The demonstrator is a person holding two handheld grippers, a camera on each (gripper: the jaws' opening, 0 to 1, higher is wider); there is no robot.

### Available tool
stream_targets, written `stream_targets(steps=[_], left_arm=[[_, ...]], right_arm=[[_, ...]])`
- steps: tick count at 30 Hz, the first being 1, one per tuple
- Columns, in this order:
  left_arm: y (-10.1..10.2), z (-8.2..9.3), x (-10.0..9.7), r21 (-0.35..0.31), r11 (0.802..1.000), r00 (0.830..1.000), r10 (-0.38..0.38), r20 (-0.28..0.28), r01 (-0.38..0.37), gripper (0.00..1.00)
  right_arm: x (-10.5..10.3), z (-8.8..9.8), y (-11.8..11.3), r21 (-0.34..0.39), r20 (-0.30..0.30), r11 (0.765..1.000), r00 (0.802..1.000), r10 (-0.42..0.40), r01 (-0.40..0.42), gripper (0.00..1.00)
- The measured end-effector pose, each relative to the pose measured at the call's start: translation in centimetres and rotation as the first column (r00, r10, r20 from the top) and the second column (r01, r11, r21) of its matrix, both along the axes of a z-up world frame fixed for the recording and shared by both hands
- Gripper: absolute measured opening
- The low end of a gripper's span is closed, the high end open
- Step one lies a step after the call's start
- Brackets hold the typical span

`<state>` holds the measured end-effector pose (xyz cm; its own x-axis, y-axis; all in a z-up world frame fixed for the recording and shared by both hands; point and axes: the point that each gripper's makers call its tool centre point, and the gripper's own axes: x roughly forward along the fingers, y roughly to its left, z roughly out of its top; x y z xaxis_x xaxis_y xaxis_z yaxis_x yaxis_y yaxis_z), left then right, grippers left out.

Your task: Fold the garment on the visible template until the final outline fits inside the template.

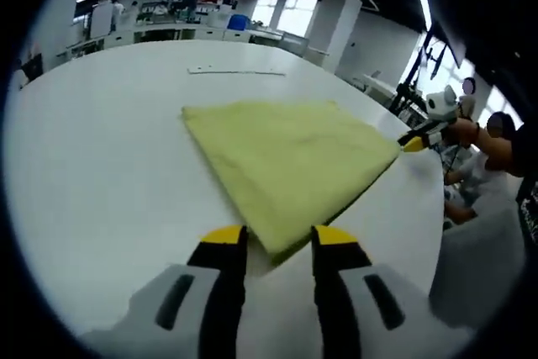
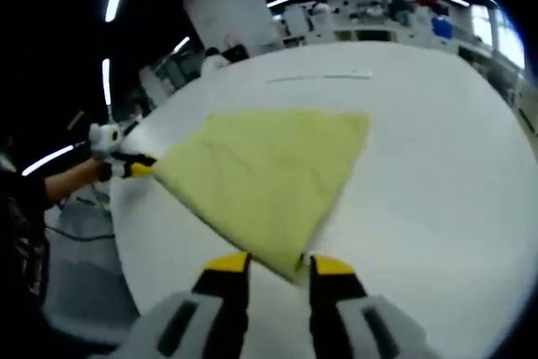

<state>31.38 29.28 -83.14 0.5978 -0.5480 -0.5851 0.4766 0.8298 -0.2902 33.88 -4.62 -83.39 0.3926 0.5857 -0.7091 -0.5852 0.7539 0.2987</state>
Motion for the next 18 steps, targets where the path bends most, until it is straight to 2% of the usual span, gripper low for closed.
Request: stream_targets(steps=[3, 4, 5, 9, 11, 15, 18], left_arm=[[0.1, -0.8, -0.6, 0.024, 1.0, 0.999, -0.001, -0.035, 0.002, 0.18], [-0.1, -0.3, -0.1, 0.015, 1.0, 1.0, -0.006, 0.014, 0.006, 0.16], [-0.1, -0.6, -0.7, 0.01, 1.0, 0.999, -0.002, -0.033, 0.003, 0.13], [0.1, -0.4, -0.9, 0.014, 1.0, 1.0, 0.002, -0.031, -0.002, 0.07], [0.1, -0.3, -1.0, 0.017, 1.0, 1.0, -0.004, -0.027, 0.005, 0.03], [0.0, 0.0, -1.1, 0.022, 1.0, 1.0, -0.017, -0.007, 0.017, 0.02], [-0.3, 0.0, -1.6, 0.033, 0.999, 0.999, -0.032, -0.014, 0.033, 0.01]], right_arm=[[0.2, -0.2, -0.3, -0.008, 0.008, 1.0, 1.0, -0.005, 0.005, 0.14], [0.3, -0.2, -0.4, -0.008, 0.008, 1.0, 1.0, -0.006, 0.006, 0.12], [0.3, -0.3, -0.4, -0.008, 0.008, 1.0, 1.0, -0.008, 0.008, 0.11], [0.2, -0.4, -0.6, -0.021, 0.012, 1.0, 1.0, 0.008, -0.008, 0.0], [0.1, -0.4, -0.6, -0.015, 0.008, 1.0, 1.0, 0.005, -0.005, 0.0], [0.0, -0.3, -0.6, -0.011, 0.003, 1.0, 1.0, -0.001, 0.001, 0.0], [-0.1, -0.3, -0.6, -0.018, 0.011, 1.0, 1.0, 0.01, -0.009, 0.0]])
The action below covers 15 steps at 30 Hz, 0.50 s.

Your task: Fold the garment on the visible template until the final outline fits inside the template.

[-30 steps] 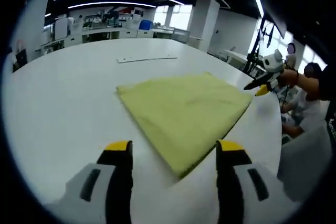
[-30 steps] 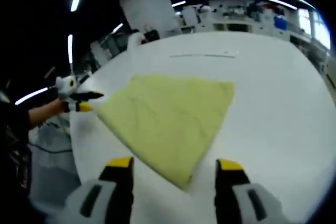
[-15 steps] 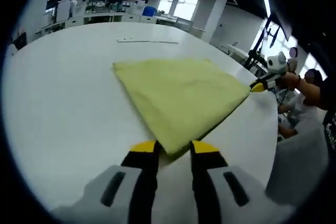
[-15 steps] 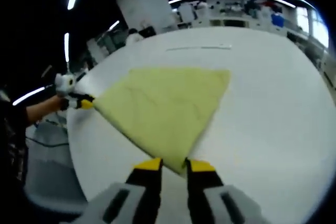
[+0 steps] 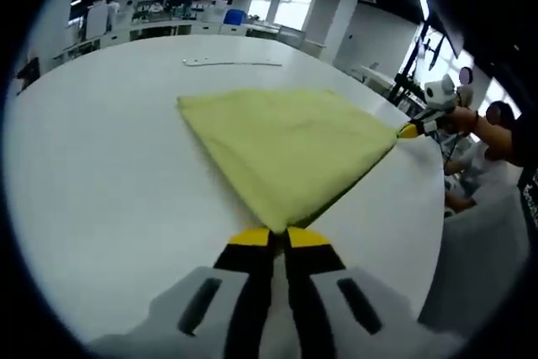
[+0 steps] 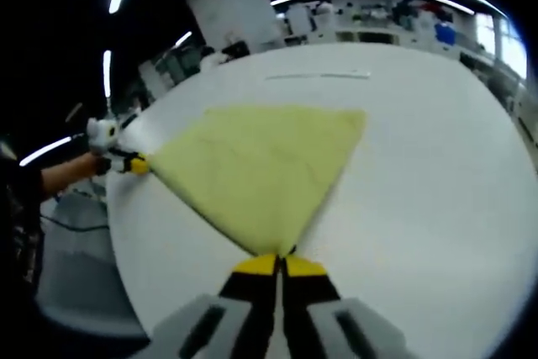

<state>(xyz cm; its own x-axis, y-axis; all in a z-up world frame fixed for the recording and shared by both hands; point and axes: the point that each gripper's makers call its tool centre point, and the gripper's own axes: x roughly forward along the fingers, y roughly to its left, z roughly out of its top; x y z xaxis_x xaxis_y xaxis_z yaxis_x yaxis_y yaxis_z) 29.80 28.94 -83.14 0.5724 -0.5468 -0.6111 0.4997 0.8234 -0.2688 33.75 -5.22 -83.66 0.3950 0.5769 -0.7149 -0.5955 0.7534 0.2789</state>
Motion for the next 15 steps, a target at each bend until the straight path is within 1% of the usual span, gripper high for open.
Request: stream_targets(steps=[2, 8, 11, 15], left_arm=[[0.0, -0.1, -0.1, 0.003, 1.0, 1.0, -0.004, -0.006, 0.004, 0.01], [-0.2, -0.2, -0.6, 0.039, 0.999, 1.0, -0.02, 0.003, 0.02, 0.0], [-0.8, -0.1, -1.0, 0.041, 0.999, 1.0, -0.029, 0.003, 0.029, 0.0], [-0.9, -0.1, -1.1, 0.042, 0.998, 0.999, -0.042, 0.005, 0.042, 0.0]], right_arm=[[-0.1, 0.2, -0.1, 0.001, 0.003, 1.0, 1.0, 0.005, -0.005, 0.0], [-0.6, 0.4, -0.5, 0.0, -0.001, 1.0, 1.0, 0.02, -0.02, 0.0], [-1.0, 0.3, -0.7, -0.011, -0.003, 1.0, 1.0, 0.025, -0.025, 0.0], [-1.3, 0.4, -1.0, -0.017, -0.001, 0.999, 1.0, 0.028, -0.028, 0.0]])
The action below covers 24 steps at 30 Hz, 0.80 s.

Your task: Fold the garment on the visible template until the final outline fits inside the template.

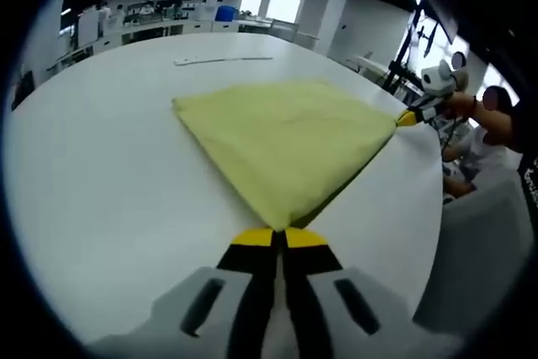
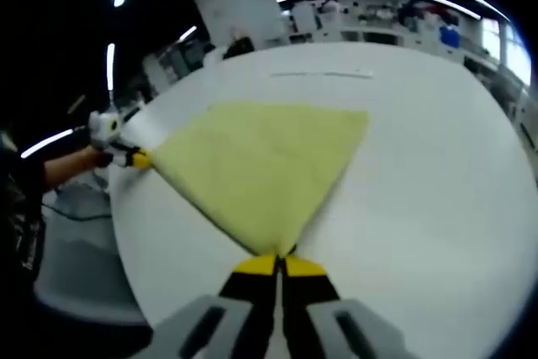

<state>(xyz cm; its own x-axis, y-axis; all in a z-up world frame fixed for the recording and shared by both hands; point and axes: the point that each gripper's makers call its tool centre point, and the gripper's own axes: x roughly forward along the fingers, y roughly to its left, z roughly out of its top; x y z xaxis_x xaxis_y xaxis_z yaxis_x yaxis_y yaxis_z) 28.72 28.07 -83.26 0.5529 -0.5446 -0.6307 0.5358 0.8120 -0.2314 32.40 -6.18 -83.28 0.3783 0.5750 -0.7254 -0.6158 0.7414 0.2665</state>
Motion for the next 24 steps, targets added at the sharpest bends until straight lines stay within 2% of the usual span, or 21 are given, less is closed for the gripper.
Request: stream_targets(steps=[13, 24], left_arm=[[-0.5, -0.2, -1.4, 0.023, 0.999, 0.999, -0.038, -0.009, 0.038, 0.0], [-0.6, -0.2, -2.0, 0.041, 0.998, 0.999, -0.054, -0.008, 0.054, 0.0]], right_arm=[[-0.9, 0.0, -0.4, -0.006, -0.011, 1.0, 1.0, 0.0, 0.0, 0.0], [-1.7, 0.1, -0.5, -0.026, -0.005, 0.999, 0.999, 0.033, -0.033, 0.0]])
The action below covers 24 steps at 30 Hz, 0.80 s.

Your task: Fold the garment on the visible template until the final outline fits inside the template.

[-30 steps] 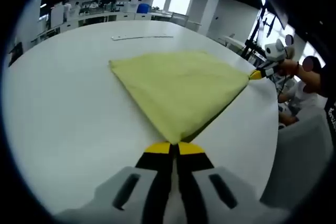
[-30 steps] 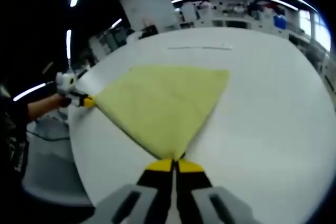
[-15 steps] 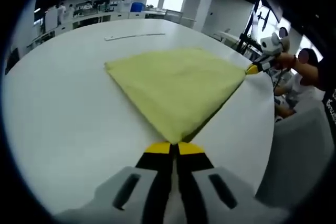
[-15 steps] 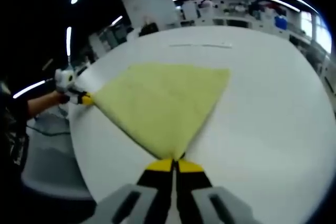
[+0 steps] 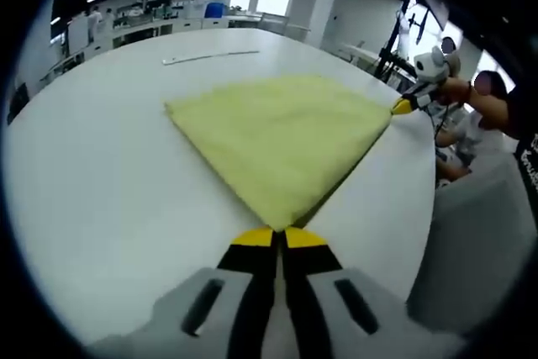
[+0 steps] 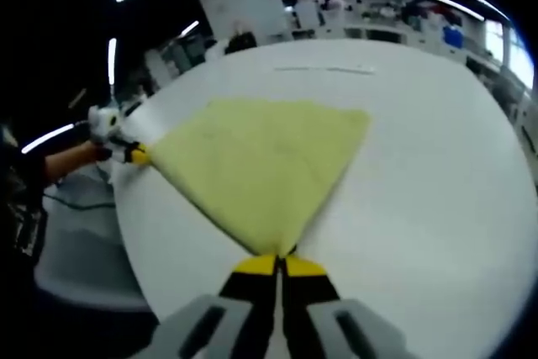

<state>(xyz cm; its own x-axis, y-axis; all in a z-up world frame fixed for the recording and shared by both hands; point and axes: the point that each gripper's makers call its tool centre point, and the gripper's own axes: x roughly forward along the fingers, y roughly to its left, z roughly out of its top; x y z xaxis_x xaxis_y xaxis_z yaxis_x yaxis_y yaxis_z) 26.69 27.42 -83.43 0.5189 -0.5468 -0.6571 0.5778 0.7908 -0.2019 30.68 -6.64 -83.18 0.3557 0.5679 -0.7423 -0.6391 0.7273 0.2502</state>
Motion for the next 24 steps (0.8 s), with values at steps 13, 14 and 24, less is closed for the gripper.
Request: stream_targets(steps=[13, 14, 24], left_arm=[[-0.06, 0.18, -0.25, 0.001, 1.0, 1.0, 0.023, 0.006, -0.023, 0.01], [0.02, 0.14, -0.3, 0.0, 0.999, 0.999, 0.034, -0.002, -0.034, 0.02], [0.65, 0.84, 0.32, -0.02, 0.995, 0.995, 0.098, 0.02, -0.097, 0.27]], right_arm=[[0.04, -0.04, -0.2, -0.048, 0.037, 0.999, 0.999, 0.004, -0.002, 0.0], [-0.01, -0.02, -0.15, -0.053, 0.038, 0.999, 0.999, 0.003, -0.001, 0.0], [0.82, 0.89, -0.21, -0.046, 0.073, 0.997, 0.996, -0.057, 0.06, 0.33]])
